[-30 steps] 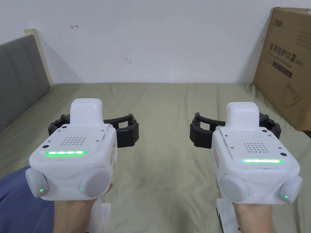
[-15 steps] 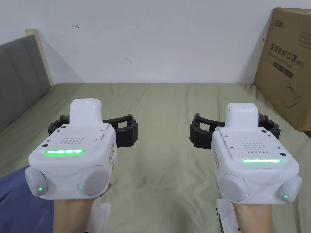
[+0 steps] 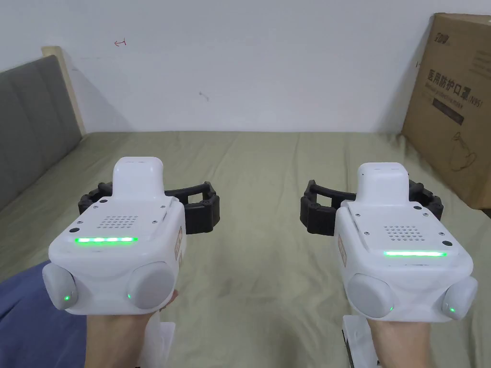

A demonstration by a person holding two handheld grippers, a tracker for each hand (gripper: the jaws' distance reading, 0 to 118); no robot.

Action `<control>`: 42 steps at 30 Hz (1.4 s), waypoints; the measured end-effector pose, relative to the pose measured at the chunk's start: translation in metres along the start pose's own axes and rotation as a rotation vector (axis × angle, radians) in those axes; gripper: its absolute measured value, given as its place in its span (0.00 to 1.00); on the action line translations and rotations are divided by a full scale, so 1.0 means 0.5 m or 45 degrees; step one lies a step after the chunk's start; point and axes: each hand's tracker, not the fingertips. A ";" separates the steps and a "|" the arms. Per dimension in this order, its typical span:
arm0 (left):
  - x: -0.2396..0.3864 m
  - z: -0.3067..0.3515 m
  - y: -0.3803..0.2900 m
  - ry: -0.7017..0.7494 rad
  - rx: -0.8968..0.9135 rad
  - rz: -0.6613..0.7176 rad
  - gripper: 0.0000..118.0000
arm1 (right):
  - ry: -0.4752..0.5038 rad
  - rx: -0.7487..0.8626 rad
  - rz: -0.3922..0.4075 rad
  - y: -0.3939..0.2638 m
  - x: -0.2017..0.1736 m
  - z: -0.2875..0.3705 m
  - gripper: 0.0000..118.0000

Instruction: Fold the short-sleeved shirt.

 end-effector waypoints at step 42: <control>-0.009 -0.003 -0.011 0.009 0.008 -0.016 1.00 | -0.001 -0.015 -0.026 -0.008 -0.004 -0.002 1.00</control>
